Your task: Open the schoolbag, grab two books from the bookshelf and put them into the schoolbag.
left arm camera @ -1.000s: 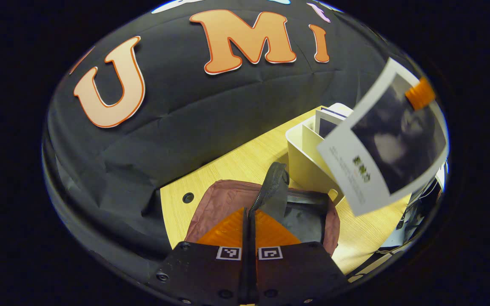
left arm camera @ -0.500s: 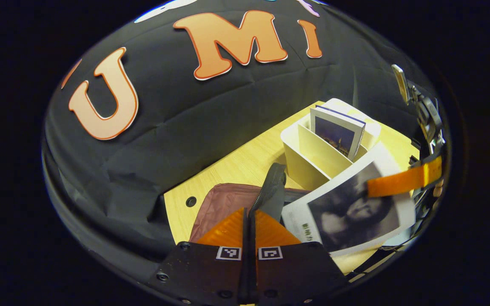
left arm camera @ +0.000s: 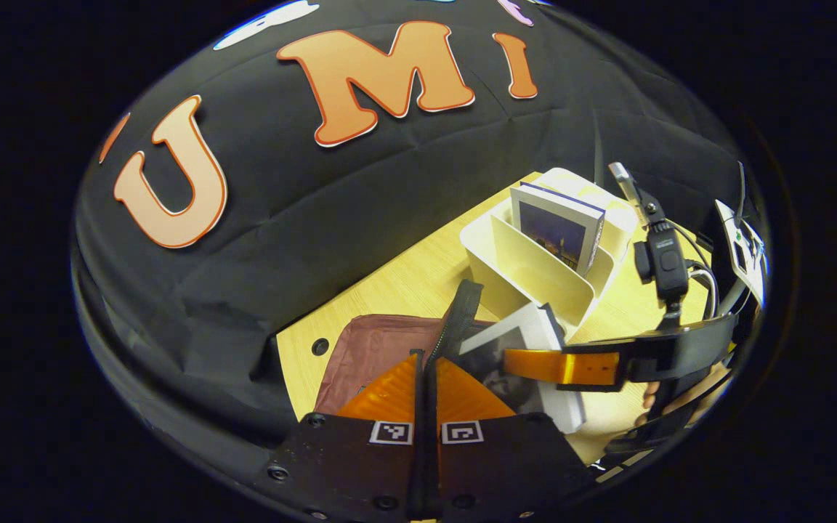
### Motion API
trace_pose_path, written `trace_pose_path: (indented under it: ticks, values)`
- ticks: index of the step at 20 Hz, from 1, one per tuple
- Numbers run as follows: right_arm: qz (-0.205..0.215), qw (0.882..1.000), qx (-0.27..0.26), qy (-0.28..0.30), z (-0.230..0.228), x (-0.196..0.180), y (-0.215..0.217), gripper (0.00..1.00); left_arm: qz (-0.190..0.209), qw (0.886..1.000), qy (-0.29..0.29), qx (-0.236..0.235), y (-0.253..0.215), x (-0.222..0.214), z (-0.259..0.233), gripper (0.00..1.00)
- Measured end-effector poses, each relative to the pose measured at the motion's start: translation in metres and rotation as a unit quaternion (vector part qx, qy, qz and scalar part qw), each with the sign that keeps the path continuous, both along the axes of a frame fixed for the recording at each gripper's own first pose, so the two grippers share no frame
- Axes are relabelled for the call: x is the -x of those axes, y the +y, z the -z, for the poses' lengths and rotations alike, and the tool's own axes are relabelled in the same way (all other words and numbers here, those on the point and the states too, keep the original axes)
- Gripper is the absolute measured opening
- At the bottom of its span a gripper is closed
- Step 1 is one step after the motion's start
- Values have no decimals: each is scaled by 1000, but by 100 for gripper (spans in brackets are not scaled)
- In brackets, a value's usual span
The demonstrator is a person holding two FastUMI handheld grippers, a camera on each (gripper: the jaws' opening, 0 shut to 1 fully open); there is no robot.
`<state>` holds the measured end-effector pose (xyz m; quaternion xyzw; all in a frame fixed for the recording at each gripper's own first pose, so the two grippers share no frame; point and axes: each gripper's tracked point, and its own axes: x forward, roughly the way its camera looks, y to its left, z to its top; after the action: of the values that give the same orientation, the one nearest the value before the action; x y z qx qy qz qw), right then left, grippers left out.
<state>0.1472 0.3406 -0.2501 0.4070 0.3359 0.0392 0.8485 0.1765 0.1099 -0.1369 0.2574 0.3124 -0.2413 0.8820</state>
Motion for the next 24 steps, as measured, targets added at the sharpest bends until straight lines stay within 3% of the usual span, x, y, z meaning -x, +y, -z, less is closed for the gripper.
trace_pose_path:
  ticks: [5,7,8,9,10,12,13,15,18,24]
  values:
    - [26,1000,8,-5,7,-16,20,34,12,1000,4,14,-15,7,1,0]
    - [27,1000,14,-2,8,-14,21,34,-1,1000,8,18,-9,4,4,1]
    - [29,999,20,3,10,-13,19,46,-10,1000,9,21,-5,-1,5,1]
    - [27,999,30,10,15,-11,17,37,-18,1000,12,22,-1,-4,7,1]
    - [26,999,38,27,25,-6,15,40,-25,999,13,25,2,-5,9,1]
    - [17,997,50,61,38,3,14,57,-28,999,14,23,7,-5,11,1]
    - [15,996,55,73,43,6,13,75,-26,999,15,23,7,-5,12,1]
    - [8,994,64,83,46,13,11,92,-25,999,19,29,6,-3,12,1]
    - [15,994,76,78,42,19,0,96,-27,999,21,39,9,-4,12,1]
    - [90,989,57,100,39,46,-35,98,-30,998,21,44,16,-6,11,0]
